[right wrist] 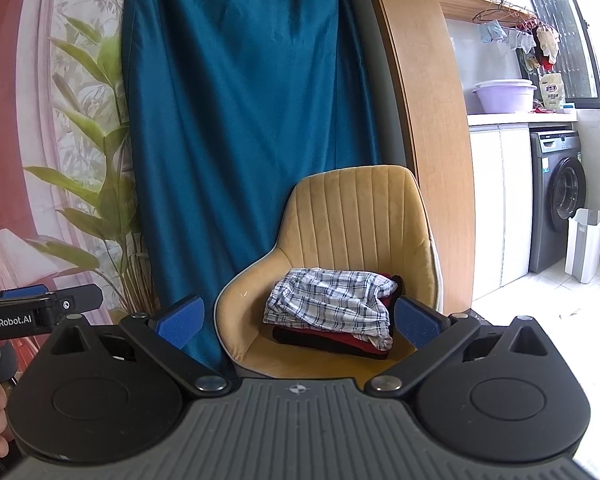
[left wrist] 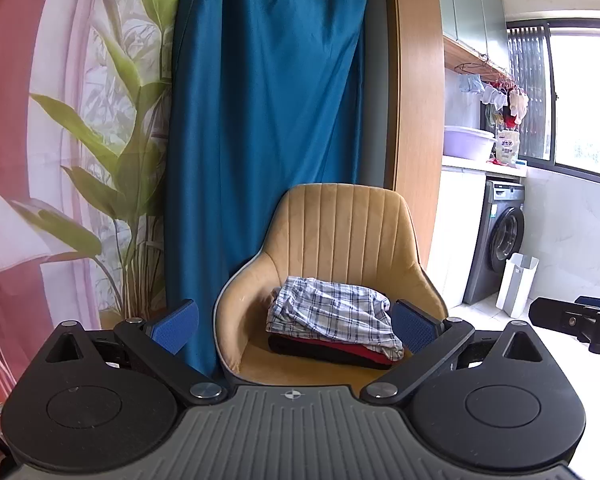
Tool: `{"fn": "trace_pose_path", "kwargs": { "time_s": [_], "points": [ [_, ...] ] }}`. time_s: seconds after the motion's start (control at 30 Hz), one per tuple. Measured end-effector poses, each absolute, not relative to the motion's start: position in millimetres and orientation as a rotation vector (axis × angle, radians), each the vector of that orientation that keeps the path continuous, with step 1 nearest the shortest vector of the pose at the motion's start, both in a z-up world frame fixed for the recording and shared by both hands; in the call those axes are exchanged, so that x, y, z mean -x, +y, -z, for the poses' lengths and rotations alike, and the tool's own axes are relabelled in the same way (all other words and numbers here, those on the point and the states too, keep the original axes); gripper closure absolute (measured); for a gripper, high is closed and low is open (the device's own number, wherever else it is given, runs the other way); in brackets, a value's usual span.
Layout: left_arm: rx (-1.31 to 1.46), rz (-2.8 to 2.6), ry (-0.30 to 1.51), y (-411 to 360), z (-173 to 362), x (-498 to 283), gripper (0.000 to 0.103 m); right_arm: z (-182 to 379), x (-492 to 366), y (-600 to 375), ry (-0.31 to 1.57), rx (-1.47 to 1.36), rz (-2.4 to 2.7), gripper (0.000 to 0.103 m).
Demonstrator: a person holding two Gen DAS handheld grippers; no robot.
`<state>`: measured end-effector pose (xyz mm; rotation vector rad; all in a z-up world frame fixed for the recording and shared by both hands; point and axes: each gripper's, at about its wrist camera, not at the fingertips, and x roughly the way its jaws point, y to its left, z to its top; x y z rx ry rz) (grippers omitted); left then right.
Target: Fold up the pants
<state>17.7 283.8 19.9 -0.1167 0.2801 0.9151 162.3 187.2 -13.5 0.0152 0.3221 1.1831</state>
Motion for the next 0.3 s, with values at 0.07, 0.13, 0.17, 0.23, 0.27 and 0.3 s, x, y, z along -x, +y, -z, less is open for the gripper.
{"fn": "trace_pose_path", "kwargs": {
  "time_s": [0.07,0.13,0.17,0.23,0.27,0.3],
  "points": [
    [0.114,-0.914,0.279,283.1,-19.8,-17.6,0.000,13.6,-162.5,187.2,0.322,-0.016,-1.183,0.000],
    [0.112,-0.913,0.278,282.6,-19.5,-17.7,0.000,13.7,-162.3,187.2,0.322,-0.016,-1.184,0.000],
    [0.111,-0.913,0.277,282.3,-19.5,-17.8,0.000,13.7,-162.5,187.1,0.321,-0.015,-1.182,0.000],
    [0.111,-0.911,0.275,282.3,-19.3,-17.4,0.000,13.9,-162.4,186.9,0.321,-0.017,-1.182,0.000],
    [0.111,-0.911,0.275,282.5,-19.3,-17.4,0.000,14.0,-162.3,186.8,0.322,-0.017,-1.183,0.000],
    [0.112,-0.910,0.275,283.0,-19.3,-17.5,0.000,14.0,-162.4,186.7,0.322,-0.017,-1.182,0.000]
  ]
}}
